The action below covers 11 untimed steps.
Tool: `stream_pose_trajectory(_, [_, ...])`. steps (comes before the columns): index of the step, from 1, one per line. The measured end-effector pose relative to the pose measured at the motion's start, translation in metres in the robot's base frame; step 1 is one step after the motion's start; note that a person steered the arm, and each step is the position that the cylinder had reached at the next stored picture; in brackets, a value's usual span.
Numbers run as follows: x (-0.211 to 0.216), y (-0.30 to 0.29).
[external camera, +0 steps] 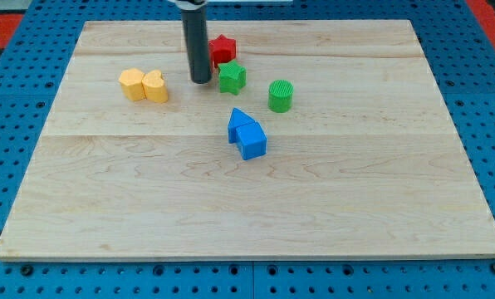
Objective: Push the green star to the top of the green circle
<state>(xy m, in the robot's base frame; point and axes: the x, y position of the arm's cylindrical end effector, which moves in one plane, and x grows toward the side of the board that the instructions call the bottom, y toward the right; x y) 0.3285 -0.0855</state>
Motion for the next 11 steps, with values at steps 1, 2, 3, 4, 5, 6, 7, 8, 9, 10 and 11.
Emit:
stream_pose_trajectory(1, [-0.01,0.004])
stream_pose_trajectory(2, [-0.02,0.026])
stream_pose_trajectory(3, [-0.02,0.028])
stream_pose_trajectory(4, [-0.016,0.028])
stream_pose_trajectory(5, [-0.006,0.03])
stream_pose_trajectory(6, [0.002,0.039])
stream_pose_trajectory(7, [0.002,0.048])
stream_pose_trajectory(8, [0.002,0.066])
stream_pose_trajectory(9, [0.002,0.088])
stream_pose_trajectory(10, [0.002,0.094])
stream_pose_trajectory(11, [0.002,0.094])
